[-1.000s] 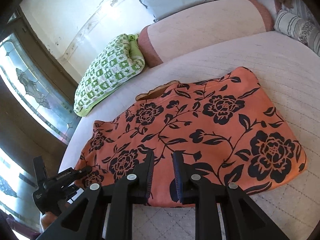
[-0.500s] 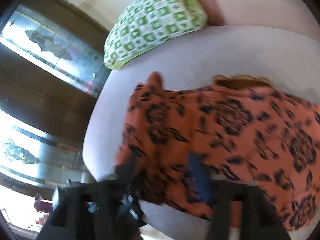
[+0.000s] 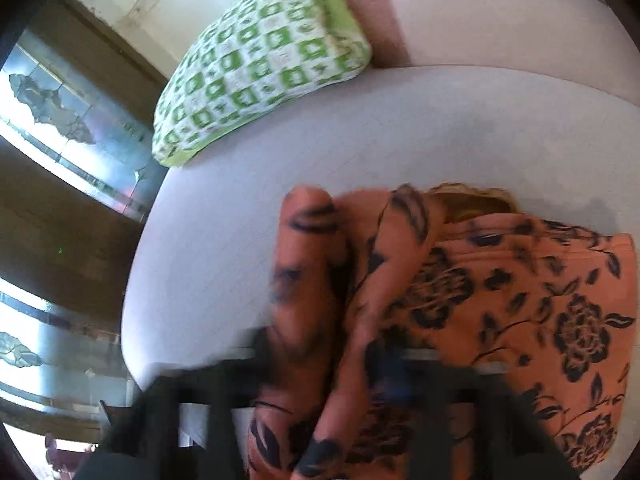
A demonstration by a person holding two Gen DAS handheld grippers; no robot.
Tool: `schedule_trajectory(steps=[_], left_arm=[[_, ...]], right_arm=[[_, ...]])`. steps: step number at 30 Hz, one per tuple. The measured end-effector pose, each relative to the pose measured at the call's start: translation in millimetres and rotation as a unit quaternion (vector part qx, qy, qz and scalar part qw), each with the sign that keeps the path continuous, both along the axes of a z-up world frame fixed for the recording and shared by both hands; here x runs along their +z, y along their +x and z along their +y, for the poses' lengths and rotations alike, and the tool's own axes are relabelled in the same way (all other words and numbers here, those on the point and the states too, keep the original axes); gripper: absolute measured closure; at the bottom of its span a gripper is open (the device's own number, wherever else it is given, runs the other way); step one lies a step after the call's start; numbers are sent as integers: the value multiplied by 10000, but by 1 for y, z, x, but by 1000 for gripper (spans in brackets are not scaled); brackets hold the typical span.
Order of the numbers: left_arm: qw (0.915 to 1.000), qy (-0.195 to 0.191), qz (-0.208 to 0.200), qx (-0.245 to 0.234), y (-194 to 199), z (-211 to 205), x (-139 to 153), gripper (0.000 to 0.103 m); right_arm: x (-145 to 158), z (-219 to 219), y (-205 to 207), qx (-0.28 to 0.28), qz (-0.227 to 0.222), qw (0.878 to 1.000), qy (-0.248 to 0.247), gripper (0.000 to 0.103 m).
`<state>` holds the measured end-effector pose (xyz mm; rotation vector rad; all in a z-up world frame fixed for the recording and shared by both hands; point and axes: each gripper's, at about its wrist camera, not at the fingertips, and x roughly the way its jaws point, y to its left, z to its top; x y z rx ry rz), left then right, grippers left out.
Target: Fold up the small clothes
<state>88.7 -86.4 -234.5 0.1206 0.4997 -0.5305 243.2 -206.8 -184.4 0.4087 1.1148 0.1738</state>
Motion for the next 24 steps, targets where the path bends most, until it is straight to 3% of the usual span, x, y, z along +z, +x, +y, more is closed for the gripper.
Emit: schedule_trajectory(steps=[1, 5, 13, 17, 20, 24], left_arm=[[9999, -21, 79, -82, 1, -5, 0, 76], [9982, -134, 245, -531, -3, -33, 6, 76], [9885, -117, 337, -1472, -1, -140, 19, 76], [9807, -49, 543, -1879, 0, -196, 10, 77], [9757, 205, 775, -2038, 1, -230, -10, 77], [9707, 505, 1041, -2106, -1, -242, -30, 74]], right_arm=[[-3, -12, -4, -35, -48, 10000, 15, 87], [-5, -48, -17, -128, -269, 9995, 95, 89], [1, -160, -39, -567, -636, 9960, 253, 89], [-15, -223, -46, -956, -708, 9919, 452, 89], [-37, -255, -46, -1185, -691, 9889, 572, 89], [-76, -277, -42, -1255, -301, 9882, 824, 84]])
